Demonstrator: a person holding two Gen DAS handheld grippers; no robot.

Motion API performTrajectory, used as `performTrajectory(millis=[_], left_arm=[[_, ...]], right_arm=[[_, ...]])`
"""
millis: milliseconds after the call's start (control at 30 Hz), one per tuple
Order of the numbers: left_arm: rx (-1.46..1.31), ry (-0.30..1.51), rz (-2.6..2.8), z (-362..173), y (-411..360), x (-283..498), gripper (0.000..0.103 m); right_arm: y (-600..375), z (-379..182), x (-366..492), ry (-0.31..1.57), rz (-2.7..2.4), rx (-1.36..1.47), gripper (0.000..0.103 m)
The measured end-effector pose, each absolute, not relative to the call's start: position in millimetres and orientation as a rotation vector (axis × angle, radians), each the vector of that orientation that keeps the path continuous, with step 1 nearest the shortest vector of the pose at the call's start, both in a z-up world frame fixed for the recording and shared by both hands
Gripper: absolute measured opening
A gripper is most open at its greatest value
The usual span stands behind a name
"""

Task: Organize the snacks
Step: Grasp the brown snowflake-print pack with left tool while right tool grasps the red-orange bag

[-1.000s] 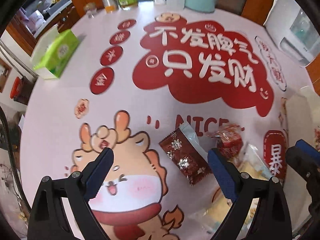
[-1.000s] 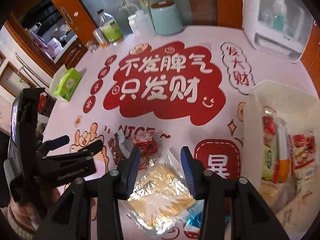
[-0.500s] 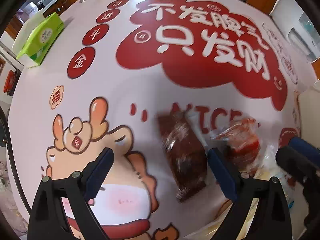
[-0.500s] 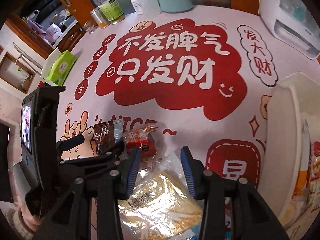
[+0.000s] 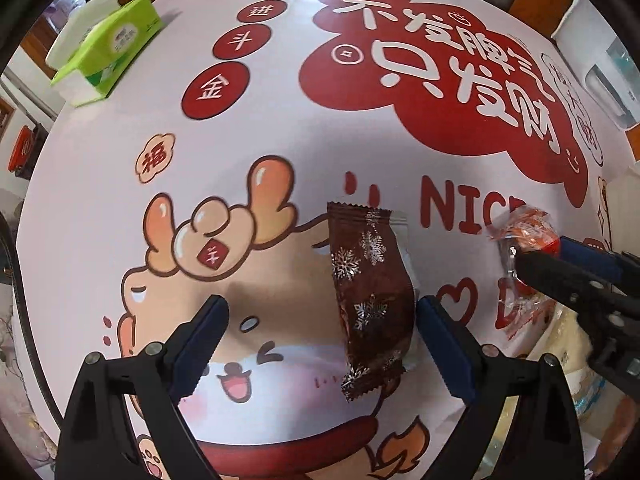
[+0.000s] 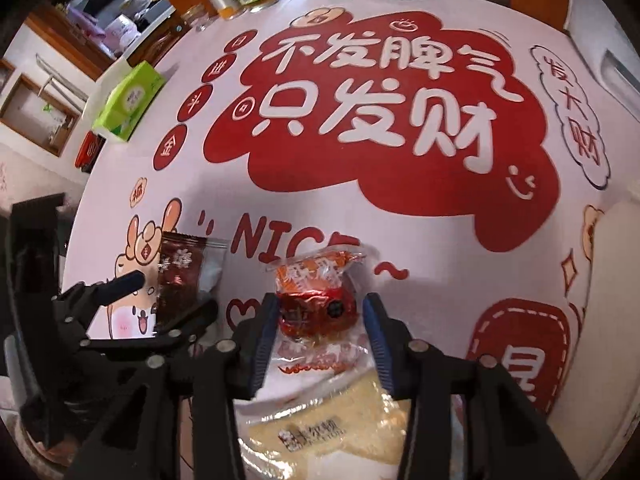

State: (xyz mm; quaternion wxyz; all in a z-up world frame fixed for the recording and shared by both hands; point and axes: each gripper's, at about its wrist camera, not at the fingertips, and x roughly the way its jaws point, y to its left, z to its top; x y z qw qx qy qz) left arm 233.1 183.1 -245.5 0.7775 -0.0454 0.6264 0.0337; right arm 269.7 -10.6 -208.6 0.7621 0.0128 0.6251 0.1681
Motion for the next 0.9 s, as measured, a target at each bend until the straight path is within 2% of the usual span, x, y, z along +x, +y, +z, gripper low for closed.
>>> performTrajectory(millis=[100, 133, 200, 233, 267, 500, 900], left_arm=[[-0.126, 1.347, 0.066, -243.1, 187.9, 232.9, 0.08], [-0.127, 1.34, 0.064, -242.2, 188.1, 232.7, 0.073], [-0.111, 1.327, 0.064, -239.1, 187.3, 232.2, 0.056], [-0.11, 1.316, 0.049, -236.4, 186.4, 231.5, 0.034], [-0.11, 1.314, 0.03, -234.4, 184.7, 231.3, 0.028], [-0.108, 1.306, 0.014, -220.5, 171.1, 224.5, 0.024], [-0.118, 1.157, -0.081, -126.4, 147.7, 185.9, 0.024]], right_arm=[[-3.1, -214.8, 270.1, 1.35, 0.365, -0.014, 0.055], [-1.7, -216.0, 270.4, 1.346, 0.364, -0.02, 0.056], [2.2, -218.9, 269.6, 1.342, 0.363, -0.043, 0.056], [3.9, -220.7, 268.8, 1.342, 0.367, -0.055, 0.054], [6.0, -221.5, 267.5, 1.336, 0.372, -0.07, 0.053], [5.7, -209.4, 260.0, 1.266, 0.384, -0.063, 0.048], [-30.0, -119.8, 228.1, 1.023, 0.363, 0.096, 0.048]])
